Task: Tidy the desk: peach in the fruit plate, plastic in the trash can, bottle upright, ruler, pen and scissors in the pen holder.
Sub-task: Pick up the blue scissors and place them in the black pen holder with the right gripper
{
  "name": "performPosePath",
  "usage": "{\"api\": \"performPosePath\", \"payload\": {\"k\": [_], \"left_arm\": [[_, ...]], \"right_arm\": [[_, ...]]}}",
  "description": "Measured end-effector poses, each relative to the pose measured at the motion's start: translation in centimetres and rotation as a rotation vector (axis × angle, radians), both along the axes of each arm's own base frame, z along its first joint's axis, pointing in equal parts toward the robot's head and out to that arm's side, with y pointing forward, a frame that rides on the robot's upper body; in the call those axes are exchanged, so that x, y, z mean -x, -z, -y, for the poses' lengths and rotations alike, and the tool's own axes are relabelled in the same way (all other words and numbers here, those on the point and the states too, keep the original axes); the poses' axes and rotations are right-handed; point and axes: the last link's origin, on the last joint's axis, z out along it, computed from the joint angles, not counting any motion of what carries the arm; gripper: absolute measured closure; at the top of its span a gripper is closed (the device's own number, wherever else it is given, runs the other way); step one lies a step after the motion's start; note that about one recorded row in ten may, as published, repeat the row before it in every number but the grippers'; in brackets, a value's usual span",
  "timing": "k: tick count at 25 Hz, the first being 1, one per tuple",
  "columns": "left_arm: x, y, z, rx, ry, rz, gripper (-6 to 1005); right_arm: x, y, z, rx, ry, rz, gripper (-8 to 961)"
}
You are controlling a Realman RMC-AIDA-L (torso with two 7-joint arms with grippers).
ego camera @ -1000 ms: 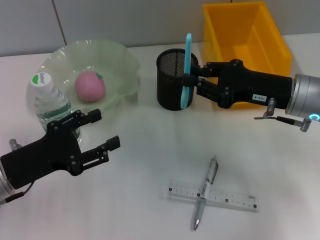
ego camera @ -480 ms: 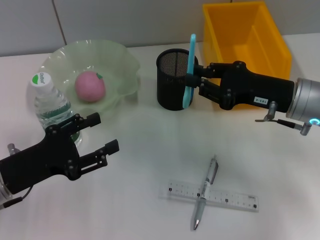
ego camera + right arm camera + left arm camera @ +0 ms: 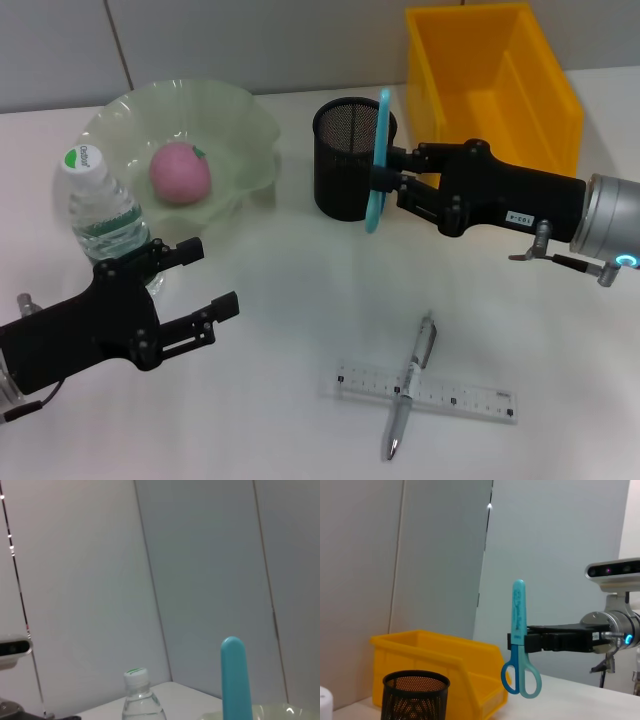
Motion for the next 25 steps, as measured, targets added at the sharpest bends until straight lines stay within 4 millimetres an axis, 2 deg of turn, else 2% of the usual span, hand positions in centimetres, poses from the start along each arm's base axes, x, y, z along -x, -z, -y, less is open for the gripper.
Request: {"api": "performPosePath", "payload": {"k": [25], "left_arm": [[-0.9,1.7,-0.9,0.012,0.068,-0.079,217]], "right_arm": [[-0.1,1.1,-0.4,-0.013,0.032,-0.002,718]]}}
